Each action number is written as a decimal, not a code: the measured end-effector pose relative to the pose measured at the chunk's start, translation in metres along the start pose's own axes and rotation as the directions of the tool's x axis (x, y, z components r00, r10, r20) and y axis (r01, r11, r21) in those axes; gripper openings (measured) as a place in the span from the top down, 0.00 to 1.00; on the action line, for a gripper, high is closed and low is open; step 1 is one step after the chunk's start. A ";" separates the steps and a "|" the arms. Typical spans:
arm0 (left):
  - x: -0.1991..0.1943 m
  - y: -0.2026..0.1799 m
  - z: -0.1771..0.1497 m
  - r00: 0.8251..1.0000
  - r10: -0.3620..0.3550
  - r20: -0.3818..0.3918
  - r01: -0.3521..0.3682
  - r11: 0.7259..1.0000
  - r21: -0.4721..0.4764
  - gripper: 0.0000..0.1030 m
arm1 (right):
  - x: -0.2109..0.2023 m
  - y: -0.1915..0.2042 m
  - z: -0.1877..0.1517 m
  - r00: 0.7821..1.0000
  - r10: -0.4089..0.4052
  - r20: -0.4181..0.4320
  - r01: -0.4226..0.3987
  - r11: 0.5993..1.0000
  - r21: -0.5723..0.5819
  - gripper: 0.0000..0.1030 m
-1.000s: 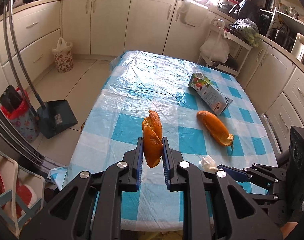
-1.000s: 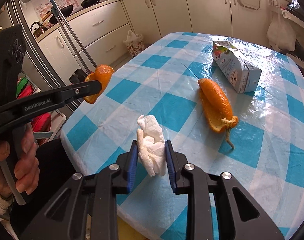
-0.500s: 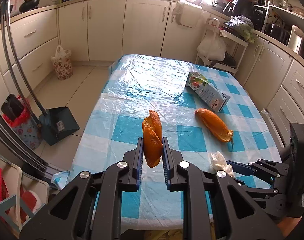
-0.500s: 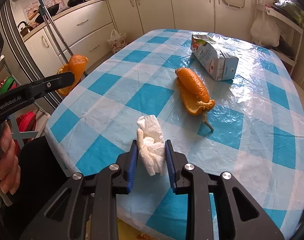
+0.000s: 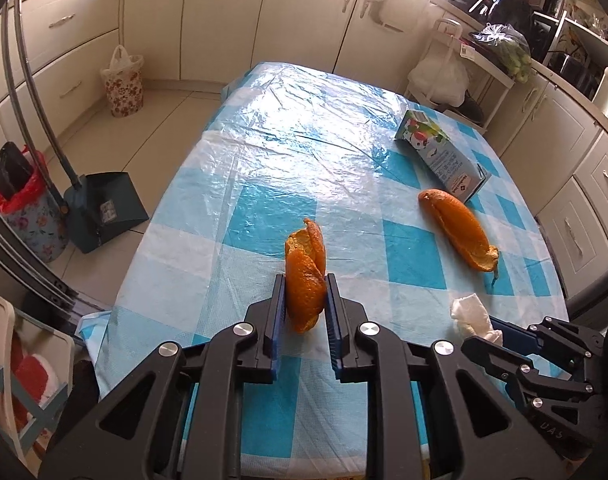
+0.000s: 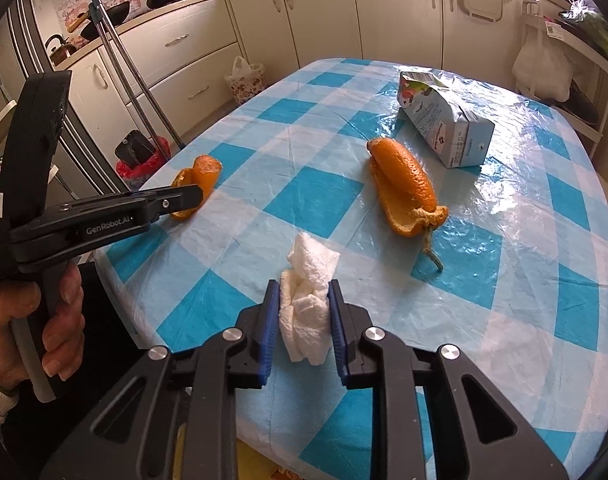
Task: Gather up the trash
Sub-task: 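Carry the tissue and orange peel with both grippers to the yellow basin, then open both grippers over the yellow basin to drop tissue and peel, then grasp the juice carton with the right gripper while the left moves toward the large orange peel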
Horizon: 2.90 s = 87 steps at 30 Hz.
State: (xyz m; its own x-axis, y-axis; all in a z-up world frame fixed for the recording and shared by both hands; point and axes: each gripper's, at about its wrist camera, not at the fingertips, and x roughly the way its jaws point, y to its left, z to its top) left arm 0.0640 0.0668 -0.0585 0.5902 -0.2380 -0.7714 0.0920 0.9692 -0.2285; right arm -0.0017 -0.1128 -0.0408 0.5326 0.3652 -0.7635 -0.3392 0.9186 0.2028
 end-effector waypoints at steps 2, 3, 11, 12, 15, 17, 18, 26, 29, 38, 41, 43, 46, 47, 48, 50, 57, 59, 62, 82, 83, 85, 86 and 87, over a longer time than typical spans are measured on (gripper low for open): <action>-0.010 -0.001 -0.001 1.000 -0.018 0.011 0.018 1.000 -0.003 0.83 | -0.006 -0.001 0.001 1.000 0.025 0.018 -0.025 1.000 0.018 0.76; -0.015 -0.003 -0.002 1.000 -0.024 0.014 0.024 1.000 -0.002 0.83 | -0.009 -0.001 0.001 0.999 0.038 0.029 -0.039 0.999 0.031 0.76; -0.061 -0.016 -0.027 0.997 -0.070 0.034 0.069 0.997 0.029 0.83 | -0.044 0.013 -0.023 0.992 0.101 0.075 -0.107 0.992 0.071 0.76; -0.066 -0.017 -0.032 0.997 -0.074 0.032 0.073 0.997 0.033 0.83 | -0.048 0.016 -0.027 0.992 0.107 0.074 -0.112 0.991 0.069 0.76; -0.079 -0.020 -0.053 0.996 -0.088 0.017 0.088 0.995 0.047 0.83 | -0.057 0.027 -0.046 0.992 0.122 0.045 -0.124 0.991 0.057 0.76; -0.087 -0.022 -0.069 0.995 -0.097 -0.001 0.097 0.994 0.058 0.83 | -0.059 0.035 -0.060 0.992 0.128 0.010 -0.128 0.990 0.051 0.76; -0.090 -0.024 -0.078 0.995 -0.100 -0.011 0.101 0.993 0.066 0.83 | -0.060 0.039 -0.067 0.991 0.130 -0.012 -0.129 0.990 0.047 0.76; -0.107 -0.031 -0.129 0.989 -0.124 -0.080 0.132 0.986 0.099 0.83 | -0.042 0.058 -0.121 0.966 0.085 -0.244 -0.080 0.996 0.029 0.66; -0.107 -0.033 -0.146 0.985 -0.128 -0.114 0.140 0.985 0.106 0.83 | -0.046 0.055 -0.124 0.972 0.039 -0.233 -0.028 0.998 0.051 0.59; -0.087 -0.064 -0.182 0.963 -0.068 -0.260 0.135 0.959 0.248 0.76 | -0.094 0.007 -0.117 0.999 0.026 0.023 -0.032 0.945 0.326 0.40; -0.086 -0.068 -0.185 0.968 -0.025 -0.250 0.095 0.958 0.272 0.51 | -0.110 0.001 -0.122 0.996 0.006 0.092 -0.041 0.924 0.380 0.38; -0.093 -0.068 -0.184 0.976 -0.025 -0.217 0.086 0.958 0.275 0.39 | -0.113 -0.005 -0.122 0.992 0.000 0.125 -0.053 0.905 0.423 0.36; -0.103 -0.065 -0.183 0.986 -0.019 -0.164 0.064 0.961 0.270 0.28 | -0.116 -0.012 -0.121 0.989 -0.008 0.150 -0.064 0.880 0.470 0.34; -0.106 -0.063 -0.182 0.988 -0.019 -0.153 0.059 0.963 0.265 0.27 | -0.117 -0.016 -0.119 0.988 -0.012 0.154 -0.065 0.874 0.482 0.34; -0.108 -0.062 -0.181 0.990 -0.020 -0.143 0.057 0.965 0.256 0.26 | -0.118 -0.018 -0.120 0.988 -0.016 0.156 -0.063 0.870 0.489 0.33; -0.109 -0.058 -0.179 0.991 -0.023 -0.130 0.054 0.969 0.240 0.25 | -0.118 -0.018 -0.118 0.988 -0.024 0.153 -0.054 0.872 0.487 0.33; -0.118 -0.049 -0.174 0.996 -0.031 -0.079 0.045 0.981 0.189 0.20 | -0.115 -0.010 -0.117 0.990 -0.057 0.126 -0.005 0.898 0.439 0.31; -0.118 -0.046 -0.173 0.997 -0.030 -0.074 0.043 0.983 0.176 0.20 | -0.114 -0.009 -0.117 0.990 -0.062 0.124 0.002 0.901 0.433 0.30; -0.120 -0.043 -0.172 0.997 -0.035 -0.067 0.045 0.987 0.156 0.19 | -0.116 -0.006 -0.116 0.989 -0.074 0.130 0.012 0.907 0.421 0.30; -0.096 -0.020 -0.163 0.990 -0.073 -0.117 0.077 0.997 0.027 0.17 | -0.079 -0.014 -0.003 0.984 -0.110 0.138 0.079 0.974 0.214 0.27; -0.094 -0.019 -0.163 0.990 -0.074 -0.123 0.077 0.997 0.018 0.17 | -0.074 -0.019 0.003 0.984 -0.118 0.132 0.089 0.974 0.208 0.27; -0.089 -0.015 -0.161 0.988 -0.075 -0.132 0.076 0.997 -0.001 0.17 | -0.065 -0.028 0.012 0.985 -0.124 0.119 0.097 0.973 0.208 0.27; -0.089 -0.015 -0.160 0.989 -0.073 -0.128 0.073 0.997 -0.005 0.17 | -0.062 -0.033 0.016 0.985 -0.124 0.118 0.096 0.972 0.216 0.27; -0.089 -0.014 -0.158 0.990 -0.073 -0.121 0.073 0.997 -0.005 0.17 | -0.058 -0.037 0.020 0.986 -0.122 0.116 0.094 0.970 0.222 0.27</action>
State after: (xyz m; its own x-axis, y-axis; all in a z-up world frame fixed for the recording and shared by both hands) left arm -0.1167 0.0637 -0.0809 0.4807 -0.3142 -0.8187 0.1308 0.9488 -0.2874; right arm -0.0048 -0.1652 0.0085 0.6564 0.2657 -0.7061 -0.1069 0.9592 0.2617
